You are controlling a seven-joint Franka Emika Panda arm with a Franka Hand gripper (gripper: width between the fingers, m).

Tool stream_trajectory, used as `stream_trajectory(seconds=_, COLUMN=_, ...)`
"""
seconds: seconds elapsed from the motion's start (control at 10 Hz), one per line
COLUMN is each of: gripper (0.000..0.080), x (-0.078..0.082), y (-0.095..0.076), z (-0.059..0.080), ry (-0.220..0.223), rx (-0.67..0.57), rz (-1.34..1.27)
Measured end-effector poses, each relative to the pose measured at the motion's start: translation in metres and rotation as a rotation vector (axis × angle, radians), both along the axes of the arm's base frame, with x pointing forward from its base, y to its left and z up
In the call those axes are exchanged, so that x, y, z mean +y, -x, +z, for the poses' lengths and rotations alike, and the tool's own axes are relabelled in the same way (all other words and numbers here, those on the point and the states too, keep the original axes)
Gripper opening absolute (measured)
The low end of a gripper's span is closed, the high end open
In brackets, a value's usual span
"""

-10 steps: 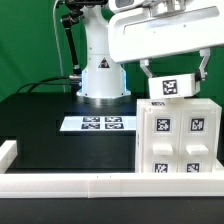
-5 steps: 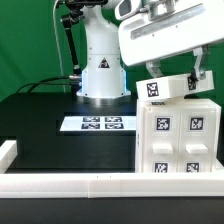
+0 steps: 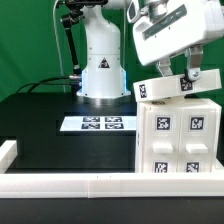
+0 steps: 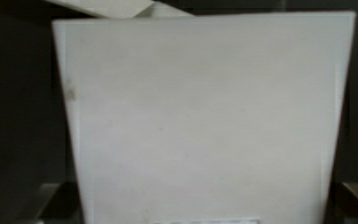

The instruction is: Assemble cabinet

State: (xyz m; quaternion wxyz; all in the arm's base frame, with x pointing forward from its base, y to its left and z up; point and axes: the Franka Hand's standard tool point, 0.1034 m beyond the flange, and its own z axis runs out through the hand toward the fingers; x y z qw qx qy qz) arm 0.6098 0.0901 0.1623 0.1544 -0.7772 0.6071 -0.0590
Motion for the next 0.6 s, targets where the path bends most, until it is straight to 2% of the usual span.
stream_trajectory(seconds=0.4, gripper=0.0561, x=0.0003, y=0.0001, z=-0.0006, ry=-0.094, rx=0.037, rz=-0.225)
stream_trajectory(seconds=0.6, gripper=0.0561, x=0.0000, y=-0.0001, z=-0.0003, ry=-0.159, rx=0.068, rz=-0.379)
